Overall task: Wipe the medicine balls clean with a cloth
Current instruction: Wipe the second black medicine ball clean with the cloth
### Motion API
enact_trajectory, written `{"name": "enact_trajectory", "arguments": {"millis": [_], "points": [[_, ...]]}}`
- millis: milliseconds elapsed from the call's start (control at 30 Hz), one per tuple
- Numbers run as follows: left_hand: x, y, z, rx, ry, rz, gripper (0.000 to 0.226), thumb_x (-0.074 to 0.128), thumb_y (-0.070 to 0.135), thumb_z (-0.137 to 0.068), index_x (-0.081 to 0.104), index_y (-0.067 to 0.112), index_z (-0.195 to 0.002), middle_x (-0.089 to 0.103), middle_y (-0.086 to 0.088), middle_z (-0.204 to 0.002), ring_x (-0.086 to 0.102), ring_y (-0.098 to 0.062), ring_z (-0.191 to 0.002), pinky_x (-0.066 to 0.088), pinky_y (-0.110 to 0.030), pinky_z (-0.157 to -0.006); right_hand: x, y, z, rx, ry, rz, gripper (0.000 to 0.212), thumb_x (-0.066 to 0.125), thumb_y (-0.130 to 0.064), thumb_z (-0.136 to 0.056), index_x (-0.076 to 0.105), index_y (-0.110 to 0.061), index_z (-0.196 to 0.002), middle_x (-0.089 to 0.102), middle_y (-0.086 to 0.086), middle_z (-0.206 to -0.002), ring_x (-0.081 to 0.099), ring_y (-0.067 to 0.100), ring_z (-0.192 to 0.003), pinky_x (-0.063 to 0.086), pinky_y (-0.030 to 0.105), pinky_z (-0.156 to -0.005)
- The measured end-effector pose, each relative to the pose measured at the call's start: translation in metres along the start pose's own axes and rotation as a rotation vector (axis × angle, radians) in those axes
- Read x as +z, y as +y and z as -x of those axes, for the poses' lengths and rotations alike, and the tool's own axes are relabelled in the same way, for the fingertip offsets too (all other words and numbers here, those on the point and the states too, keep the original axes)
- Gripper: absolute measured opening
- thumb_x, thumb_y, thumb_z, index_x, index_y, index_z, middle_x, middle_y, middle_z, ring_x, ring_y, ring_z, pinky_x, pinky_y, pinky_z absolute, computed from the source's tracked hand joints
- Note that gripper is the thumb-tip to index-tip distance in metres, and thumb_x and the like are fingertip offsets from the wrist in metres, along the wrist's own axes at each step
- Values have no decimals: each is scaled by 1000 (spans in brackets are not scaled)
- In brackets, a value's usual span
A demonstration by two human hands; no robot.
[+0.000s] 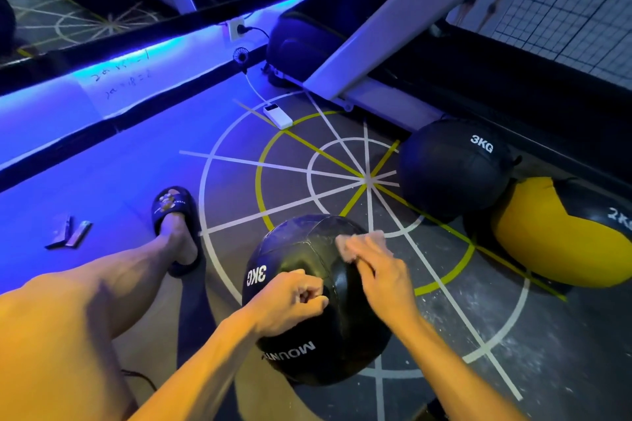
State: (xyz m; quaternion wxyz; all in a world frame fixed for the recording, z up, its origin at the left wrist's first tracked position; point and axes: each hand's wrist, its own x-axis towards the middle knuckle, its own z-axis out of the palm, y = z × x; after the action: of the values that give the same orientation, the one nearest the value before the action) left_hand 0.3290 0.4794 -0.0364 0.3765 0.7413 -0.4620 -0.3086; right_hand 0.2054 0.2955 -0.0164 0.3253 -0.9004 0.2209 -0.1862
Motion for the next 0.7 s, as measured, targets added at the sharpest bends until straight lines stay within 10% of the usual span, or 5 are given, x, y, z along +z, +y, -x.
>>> {"name": "enact_trajectory", "arguments": {"millis": [233, 400, 500, 700], "points": [[-30, 1, -14, 29, -103, -50, 36, 71, 26, -91, 50, 20, -63, 55, 3, -68, 52, -9, -76, 38, -17, -70, 10, 6, 42, 49, 50, -15, 48, 69, 1, -93, 66, -24, -133, 48, -25, -137, 31, -24, -132, 33, 7, -110], [10, -12, 10, -69, 481, -143, 21, 72, 43, -90, 62, 44, -109, 58, 17, -116, 43, 0, -115, 42, -29, -98, 9, 8, 76, -32, 54, 67, 55, 77, 1, -86, 69, -32, -129, 59, -18, -137, 38, -15, -137, 36, 10, -109], [24, -19, 17, -161, 414, -38, 59, 61, 51, -97, 41, 44, -152, 23, 22, -163, 14, 0, -152, 21, -33, -123, 14, 8, 87, -168, 59, 106, 49, 79, 0, -85, 72, -24, -128, 59, -18, -137, 46, 3, -138, 36, 11, -110], [16, -26, 16, -146, 313, -9, 62, 50, 64, -92, 39, 49, -152, 19, 26, -165, 6, 3, -155, 17, -38, -126, 3, 13, 68, -341, -32, 118, 44, 61, -7, -96, 63, -21, -138, 62, -7, -143, 47, 8, -141, 37, 23, -117]]}}
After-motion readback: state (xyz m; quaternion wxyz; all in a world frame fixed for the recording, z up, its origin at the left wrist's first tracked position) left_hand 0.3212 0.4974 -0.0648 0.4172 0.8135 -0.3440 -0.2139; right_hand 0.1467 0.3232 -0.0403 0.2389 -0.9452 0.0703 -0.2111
